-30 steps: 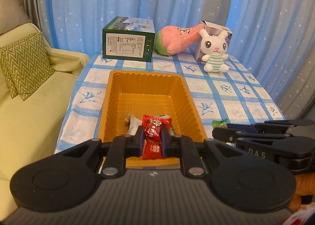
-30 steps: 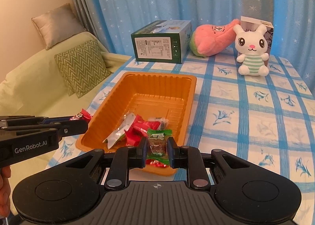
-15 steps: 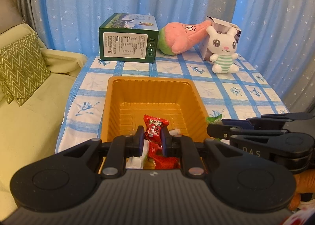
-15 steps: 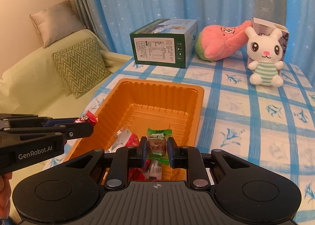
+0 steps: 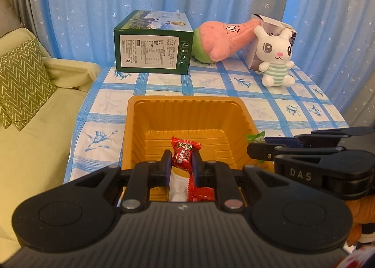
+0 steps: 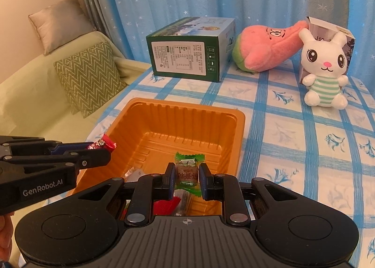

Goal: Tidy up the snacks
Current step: 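Lower both candies into the tray and open both grippers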

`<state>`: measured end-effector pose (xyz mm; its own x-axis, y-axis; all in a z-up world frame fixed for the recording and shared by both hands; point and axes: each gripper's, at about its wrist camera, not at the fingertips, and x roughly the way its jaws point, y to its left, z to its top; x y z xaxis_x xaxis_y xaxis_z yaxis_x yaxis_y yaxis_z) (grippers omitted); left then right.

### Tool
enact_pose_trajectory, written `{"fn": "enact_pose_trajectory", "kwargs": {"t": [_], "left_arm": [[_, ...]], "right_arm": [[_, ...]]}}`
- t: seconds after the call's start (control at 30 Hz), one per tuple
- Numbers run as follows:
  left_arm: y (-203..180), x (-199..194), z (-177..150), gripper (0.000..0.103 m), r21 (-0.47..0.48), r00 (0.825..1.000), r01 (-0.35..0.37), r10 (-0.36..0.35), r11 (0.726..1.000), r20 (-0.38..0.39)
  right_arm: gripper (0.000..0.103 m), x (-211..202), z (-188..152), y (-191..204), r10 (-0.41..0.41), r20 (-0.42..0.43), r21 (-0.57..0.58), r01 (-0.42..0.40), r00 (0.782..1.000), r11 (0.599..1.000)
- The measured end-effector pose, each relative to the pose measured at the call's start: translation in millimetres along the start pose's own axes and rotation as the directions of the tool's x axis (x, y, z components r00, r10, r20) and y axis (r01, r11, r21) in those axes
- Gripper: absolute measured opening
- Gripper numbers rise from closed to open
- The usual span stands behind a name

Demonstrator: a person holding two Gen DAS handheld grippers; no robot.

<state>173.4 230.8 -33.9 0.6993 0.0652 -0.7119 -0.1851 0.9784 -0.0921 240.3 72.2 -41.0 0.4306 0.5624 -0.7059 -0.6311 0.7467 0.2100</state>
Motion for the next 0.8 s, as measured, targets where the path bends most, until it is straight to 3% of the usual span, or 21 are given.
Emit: {"fn": "enact_pose_trajectory", "kwargs": {"t": [0.13,0.2,0.27,0.53,0.8], "left_arm": [[2,10,2,0.017,-0.003,1.000,0.008,-0.008,1.000,-0.012],[5,15,2,0.029,-0.018,1.000,0.022,-0.023,1.000,-0.010],[7,17,0,0.048,-0.022,1.000,0.013,-0.013,1.000,-0.010],[6,11,-15,0.061,0.024,1.000,-0.015,0.015,1.000,-0.023],[5,3,-16,0.061,0.027,1.000,-0.010,0.011,1.000,-0.022]], "right_arm": [[0.021,4,3,-4,0.002,0.000,0.011,-0.002,1.000,1.000],[0.021,6,3,-5,0.002,-0.003,0.015,-0.002,1.000,1.000],[0.021,7,2,-7,0.004,-0.005,0.020,-0.004,1.000,1.000],[0.021,6,-4,-10,0.010,-0.016,0.041,-0.010,1.000,0.999],[0.022,1,1,-2,0.020,0.001,0.035,-0.020,1.000,0.999]]}}
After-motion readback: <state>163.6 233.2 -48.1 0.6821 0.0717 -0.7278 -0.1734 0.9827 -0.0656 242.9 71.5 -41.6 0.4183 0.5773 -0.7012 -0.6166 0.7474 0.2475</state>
